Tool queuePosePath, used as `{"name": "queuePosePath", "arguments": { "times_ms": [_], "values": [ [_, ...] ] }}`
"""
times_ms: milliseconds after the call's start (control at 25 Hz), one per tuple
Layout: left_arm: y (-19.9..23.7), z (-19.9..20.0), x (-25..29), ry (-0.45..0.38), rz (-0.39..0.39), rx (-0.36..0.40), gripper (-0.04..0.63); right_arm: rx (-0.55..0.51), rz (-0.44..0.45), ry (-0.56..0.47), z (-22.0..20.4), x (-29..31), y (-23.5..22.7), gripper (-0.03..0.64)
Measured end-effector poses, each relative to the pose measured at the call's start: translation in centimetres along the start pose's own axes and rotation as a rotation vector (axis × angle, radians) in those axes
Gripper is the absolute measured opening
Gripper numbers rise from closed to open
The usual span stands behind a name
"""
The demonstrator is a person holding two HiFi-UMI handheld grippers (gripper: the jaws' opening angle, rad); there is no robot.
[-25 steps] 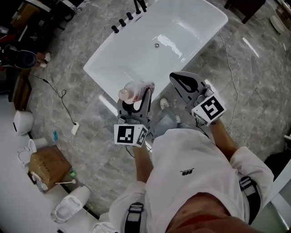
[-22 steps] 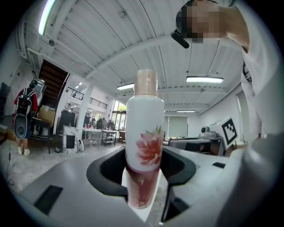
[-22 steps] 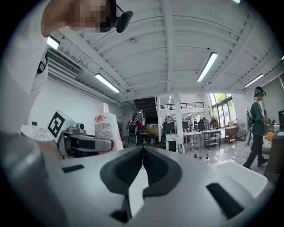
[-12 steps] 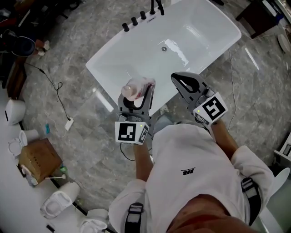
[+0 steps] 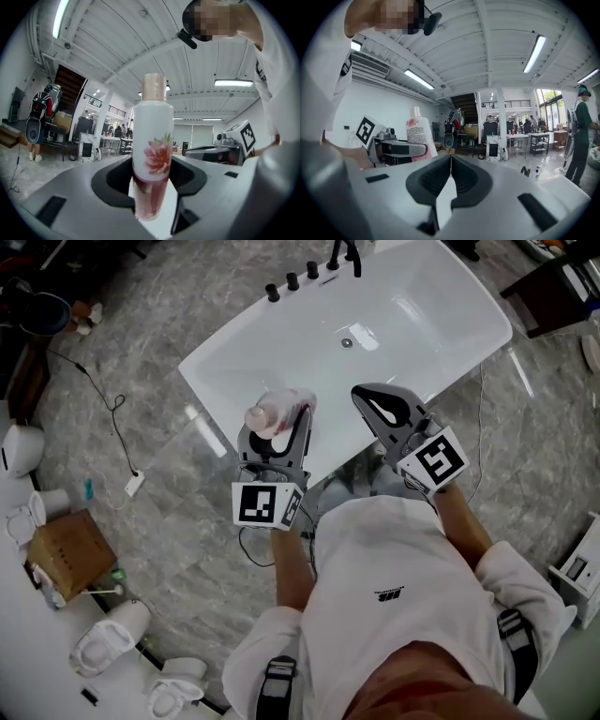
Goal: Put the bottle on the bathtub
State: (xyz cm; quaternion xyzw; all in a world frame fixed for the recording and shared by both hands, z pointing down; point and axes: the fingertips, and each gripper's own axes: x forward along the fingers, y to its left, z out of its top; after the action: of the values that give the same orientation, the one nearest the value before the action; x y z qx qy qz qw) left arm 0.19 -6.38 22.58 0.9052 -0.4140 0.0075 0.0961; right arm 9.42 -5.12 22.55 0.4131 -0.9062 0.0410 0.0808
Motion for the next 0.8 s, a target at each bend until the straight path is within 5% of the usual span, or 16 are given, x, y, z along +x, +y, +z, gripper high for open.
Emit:
{"name": "queuePosePath", "arguments": {
  "times_ms": [480, 800],
  "values": [
    [2.3, -2.4, 10.0, 0.008, 0.206, 0.014, 0.221, 0.042, 0.200, -0.012, -4.3, 5.3, -9.3, -0.005],
    [1.9, -1.3, 11.7, -0.004, 0.325, 0.026, 0.221, 0.036, 0.312, -0.009, -4.3, 6.8, -12.4, -0.005]
  ]
}}
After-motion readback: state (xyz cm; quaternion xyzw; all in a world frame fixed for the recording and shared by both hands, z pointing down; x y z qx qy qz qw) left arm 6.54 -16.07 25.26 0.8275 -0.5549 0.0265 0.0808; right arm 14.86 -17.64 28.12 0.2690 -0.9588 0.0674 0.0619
